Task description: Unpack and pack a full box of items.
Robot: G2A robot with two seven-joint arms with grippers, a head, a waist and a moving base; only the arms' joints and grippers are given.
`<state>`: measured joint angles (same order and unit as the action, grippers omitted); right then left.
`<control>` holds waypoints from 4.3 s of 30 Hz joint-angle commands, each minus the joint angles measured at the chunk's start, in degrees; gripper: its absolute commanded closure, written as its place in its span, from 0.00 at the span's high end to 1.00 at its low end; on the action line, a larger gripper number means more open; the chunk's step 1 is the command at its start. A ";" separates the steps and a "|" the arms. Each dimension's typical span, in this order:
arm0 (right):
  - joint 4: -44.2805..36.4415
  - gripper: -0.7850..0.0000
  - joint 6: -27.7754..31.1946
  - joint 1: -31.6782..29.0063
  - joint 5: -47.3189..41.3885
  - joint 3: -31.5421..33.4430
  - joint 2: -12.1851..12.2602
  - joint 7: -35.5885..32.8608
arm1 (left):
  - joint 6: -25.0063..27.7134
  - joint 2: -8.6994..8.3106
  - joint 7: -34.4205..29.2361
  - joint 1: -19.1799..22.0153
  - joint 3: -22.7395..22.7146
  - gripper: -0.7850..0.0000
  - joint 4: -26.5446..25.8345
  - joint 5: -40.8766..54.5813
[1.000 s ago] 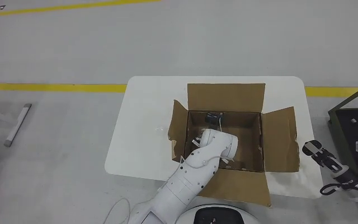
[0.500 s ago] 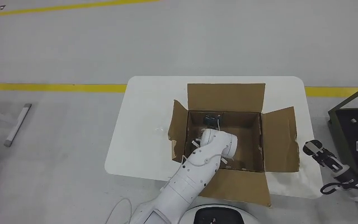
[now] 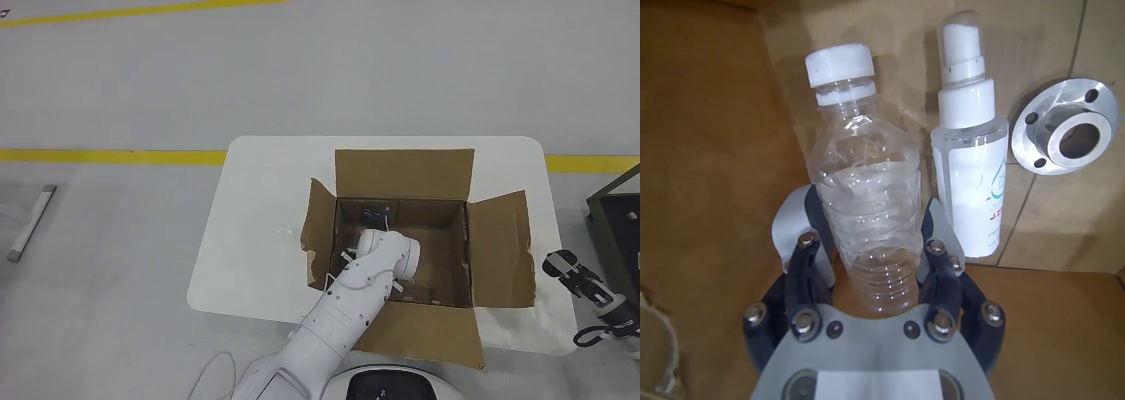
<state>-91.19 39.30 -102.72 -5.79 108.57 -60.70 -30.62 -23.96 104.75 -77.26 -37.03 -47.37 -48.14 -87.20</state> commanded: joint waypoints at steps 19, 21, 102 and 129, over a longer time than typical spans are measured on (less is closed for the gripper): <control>-0.89 0.05 0.30 0.34 -1.16 0.24 0.03 -0.22 | 0.21 1.69 1.82 1.44 -1.25 0.00 4.31 0.21; -1.61 0.08 0.85 0.15 -2.16 0.66 0.06 -0.52 | 0.32 1.81 1.49 1.24 -1.16 0.00 3.21 -0.15; -5.66 1.00 5.36 -1.90 -2.50 6.76 -0.02 3.97 | 22.29 0.53 -10.74 -26.07 -9.32 0.00 -72.18 -36.73; -18.49 0.00 2.31 -10.28 29.94 10.87 -3.82 29.56 | 28.14 -3.12 -10.74 -35.65 -21.28 0.00 -64.31 -43.69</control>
<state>-109.72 41.58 -113.03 24.29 119.45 -64.53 -1.01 4.18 101.62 -88.00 -72.68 -68.65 -112.45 -130.89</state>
